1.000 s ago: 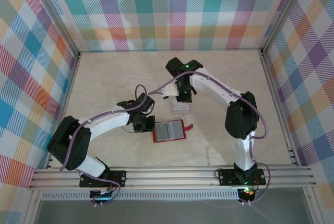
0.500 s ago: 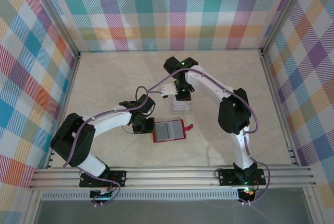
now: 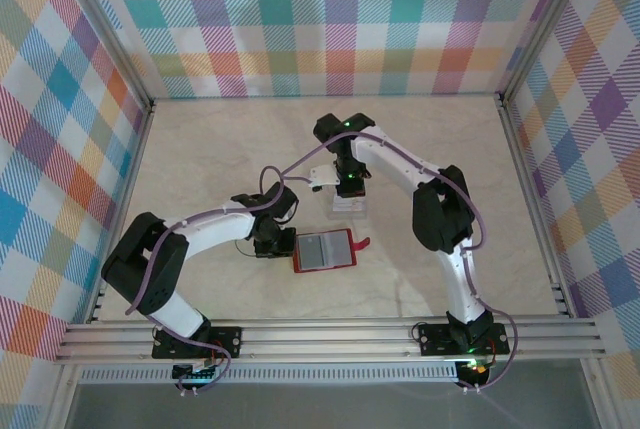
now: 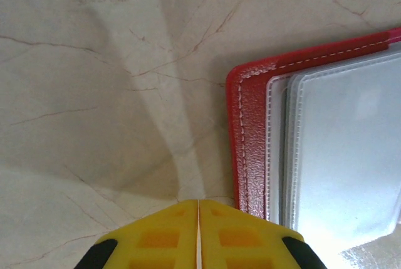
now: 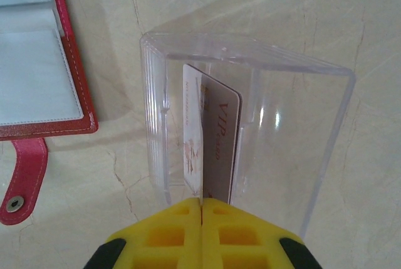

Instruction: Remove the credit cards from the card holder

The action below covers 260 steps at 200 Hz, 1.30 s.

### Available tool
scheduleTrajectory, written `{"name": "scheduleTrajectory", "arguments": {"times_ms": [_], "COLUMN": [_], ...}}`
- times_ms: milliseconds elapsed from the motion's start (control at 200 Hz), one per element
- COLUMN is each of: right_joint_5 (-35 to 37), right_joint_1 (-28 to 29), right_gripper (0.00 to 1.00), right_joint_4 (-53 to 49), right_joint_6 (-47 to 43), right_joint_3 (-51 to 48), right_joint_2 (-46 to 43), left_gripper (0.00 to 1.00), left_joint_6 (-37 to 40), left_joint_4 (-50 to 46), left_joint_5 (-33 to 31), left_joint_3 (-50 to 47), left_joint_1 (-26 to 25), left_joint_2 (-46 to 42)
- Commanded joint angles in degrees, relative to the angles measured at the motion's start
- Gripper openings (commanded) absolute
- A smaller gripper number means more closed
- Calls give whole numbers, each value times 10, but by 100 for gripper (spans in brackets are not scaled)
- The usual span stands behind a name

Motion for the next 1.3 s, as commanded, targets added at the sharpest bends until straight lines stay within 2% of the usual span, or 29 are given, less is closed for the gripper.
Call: {"name": "scheduleTrajectory", "arguments": {"times_ms": [0,145,205,320,570,785,895,1020,1120,1295], "right_joint_5": [-26,-23,-19,6,28,41,48,-3,-34,-119], "right_joint_1": [-2,-4,-6,-10,-10,-10,-10,-4,5,10], "right_gripper": [1,11,18,23,26,28,34,33,37,35], "right_joint_4": [-6,3,10,31,64,112,164,204,267,374], "right_joint_6": [11,17,20,27,41,98,189,321,428,620], "right_joint_3": [-5,-9,-10,-12,-29,-74,-106,-156,-233,-372], "right_joint_2": [11,16,15,6,-36,-94,-127,-172,-219,-294], "left_gripper": [10,9,9,9,9,9,9,9,9,9], "left_joint_6": [11,12,13,15,18,20,20,17,16,16], "left_joint_4": [-8,-10,-12,-14,-10,-4,3,10,14,27], "left_joint_5": [-4,-13,-12,-14,-12,-6,0,3,4,13], "left_joint_3": [14,15,16,19,26,41,44,43,42,42], "left_joint_1": [6,8,9,11,11,11,11,11,11,11], "left_joint_2": [7,6,5,10,22,36,41,40,36,35]}}
